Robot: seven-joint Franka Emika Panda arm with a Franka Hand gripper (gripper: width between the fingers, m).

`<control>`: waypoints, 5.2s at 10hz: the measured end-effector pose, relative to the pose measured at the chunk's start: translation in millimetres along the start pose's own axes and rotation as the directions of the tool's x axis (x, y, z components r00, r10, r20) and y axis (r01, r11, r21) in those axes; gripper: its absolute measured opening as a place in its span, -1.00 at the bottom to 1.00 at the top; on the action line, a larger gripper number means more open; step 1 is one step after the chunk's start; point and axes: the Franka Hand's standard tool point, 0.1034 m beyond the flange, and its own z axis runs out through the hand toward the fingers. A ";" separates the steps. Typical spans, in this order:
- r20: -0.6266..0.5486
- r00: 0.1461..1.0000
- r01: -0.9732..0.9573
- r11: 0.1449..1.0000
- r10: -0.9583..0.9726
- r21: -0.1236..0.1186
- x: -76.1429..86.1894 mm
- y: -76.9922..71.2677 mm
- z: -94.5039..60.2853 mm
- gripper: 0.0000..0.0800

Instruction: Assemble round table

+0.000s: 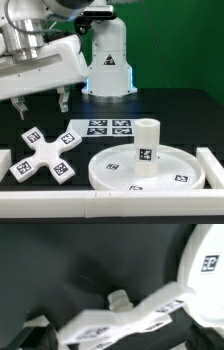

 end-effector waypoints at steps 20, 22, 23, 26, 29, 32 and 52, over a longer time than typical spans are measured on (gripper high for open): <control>0.284 0.956 0.115 0.985 -0.074 -0.130 70.0 -29.0 30.9 0.62; 0.290 0.954 0.114 0.985 -0.072 -0.131 65.9 -27.7 31.6 0.62; 0.291 0.954 0.114 0.985 -0.071 -0.131 65.6 -27.4 31.9 0.62; 0.453 0.892 0.061 0.989 0.008 -0.137 49.6 -24.9 42.3 0.62; 0.523 0.851 0.033 0.989 0.047 -0.144 53.6 -24.3 48.1 0.62; 0.530 0.847 0.050 0.989 0.034 -0.143 53.1 -22.5 48.3 0.62; 0.664 0.747 0.159 0.964 0.024 -0.214 46.0 -8.7 73.9 0.62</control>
Offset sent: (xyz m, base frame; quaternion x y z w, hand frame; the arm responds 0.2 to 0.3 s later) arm 0.0000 0.0000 0.0000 0.0000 0.0000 0.0000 1.0000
